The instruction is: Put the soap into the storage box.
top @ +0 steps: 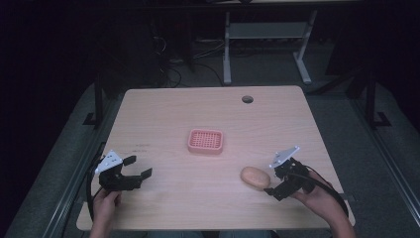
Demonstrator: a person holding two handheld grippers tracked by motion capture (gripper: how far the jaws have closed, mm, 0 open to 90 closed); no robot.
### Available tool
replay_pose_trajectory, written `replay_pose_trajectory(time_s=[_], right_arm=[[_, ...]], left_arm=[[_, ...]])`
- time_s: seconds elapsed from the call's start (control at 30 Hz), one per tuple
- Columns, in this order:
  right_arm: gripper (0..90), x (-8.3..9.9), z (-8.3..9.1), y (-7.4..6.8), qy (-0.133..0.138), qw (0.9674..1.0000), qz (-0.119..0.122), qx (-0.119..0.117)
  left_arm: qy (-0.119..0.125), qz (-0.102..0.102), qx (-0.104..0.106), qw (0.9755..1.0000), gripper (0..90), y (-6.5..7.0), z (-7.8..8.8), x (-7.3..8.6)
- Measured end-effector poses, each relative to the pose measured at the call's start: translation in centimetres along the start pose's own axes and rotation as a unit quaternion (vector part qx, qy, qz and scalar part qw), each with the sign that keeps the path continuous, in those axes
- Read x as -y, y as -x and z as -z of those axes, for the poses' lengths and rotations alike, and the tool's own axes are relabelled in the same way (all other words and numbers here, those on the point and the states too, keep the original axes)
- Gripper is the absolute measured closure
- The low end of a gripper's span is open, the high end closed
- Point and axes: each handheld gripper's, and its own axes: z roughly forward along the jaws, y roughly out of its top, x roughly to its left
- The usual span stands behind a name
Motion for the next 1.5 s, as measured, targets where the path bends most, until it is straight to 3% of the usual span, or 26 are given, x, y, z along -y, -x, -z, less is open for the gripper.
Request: replay_pose_trajectory(time_s=[0.8, 1.5], right_arm=[[19.3, -4.2, -2.3, 0.3, -0.036, 0.9979, 0.051, -0.015], [23.2, -5.2, -4.4, 0.5, -0.078, 0.9949, 0.058, -0.027]], left_arm=[[0.001, 0.003, 0.002, 1.0, 14.3, -0.1, 0.1, 0.0], [0.0, 0.004, 0.003, 1.0, 14.3, -0.1, 0.0, 0.0]])
